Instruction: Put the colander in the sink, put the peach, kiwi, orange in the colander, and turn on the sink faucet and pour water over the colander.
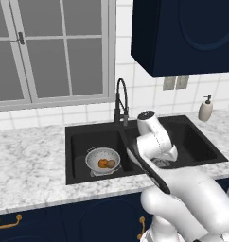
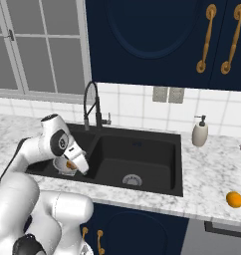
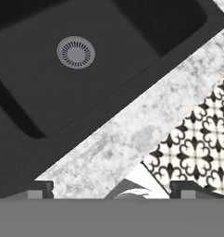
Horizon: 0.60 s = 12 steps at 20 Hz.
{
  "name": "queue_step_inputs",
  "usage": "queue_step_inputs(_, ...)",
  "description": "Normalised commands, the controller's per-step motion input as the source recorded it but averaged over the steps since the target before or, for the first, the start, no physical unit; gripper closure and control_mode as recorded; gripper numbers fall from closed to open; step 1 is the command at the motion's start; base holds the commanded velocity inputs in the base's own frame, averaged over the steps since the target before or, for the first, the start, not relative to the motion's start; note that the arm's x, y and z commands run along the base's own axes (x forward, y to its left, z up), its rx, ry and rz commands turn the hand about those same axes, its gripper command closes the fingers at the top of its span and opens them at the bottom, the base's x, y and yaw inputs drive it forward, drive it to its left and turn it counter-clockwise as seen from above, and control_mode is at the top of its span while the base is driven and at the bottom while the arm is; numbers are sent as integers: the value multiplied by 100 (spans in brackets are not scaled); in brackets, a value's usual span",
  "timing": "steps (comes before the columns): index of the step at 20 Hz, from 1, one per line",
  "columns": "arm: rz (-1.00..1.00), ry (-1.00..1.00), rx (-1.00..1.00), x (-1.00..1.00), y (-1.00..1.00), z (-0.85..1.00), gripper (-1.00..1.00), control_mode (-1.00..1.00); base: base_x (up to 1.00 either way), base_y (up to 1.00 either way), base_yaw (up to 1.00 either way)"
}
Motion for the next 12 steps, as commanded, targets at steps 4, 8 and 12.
queue_step_inputs(4, 5, 0, 0, -44, -90, 25, -100, -100, 0, 0, 0)
queue_step_inputs(8, 1, 0, 0, -13, -91, 24, -100, -100, 0, 0, 0)
queue_step_inputs(12, -2, 9, 0, 0, -91, 15, -100, -100, 0, 0, 0)
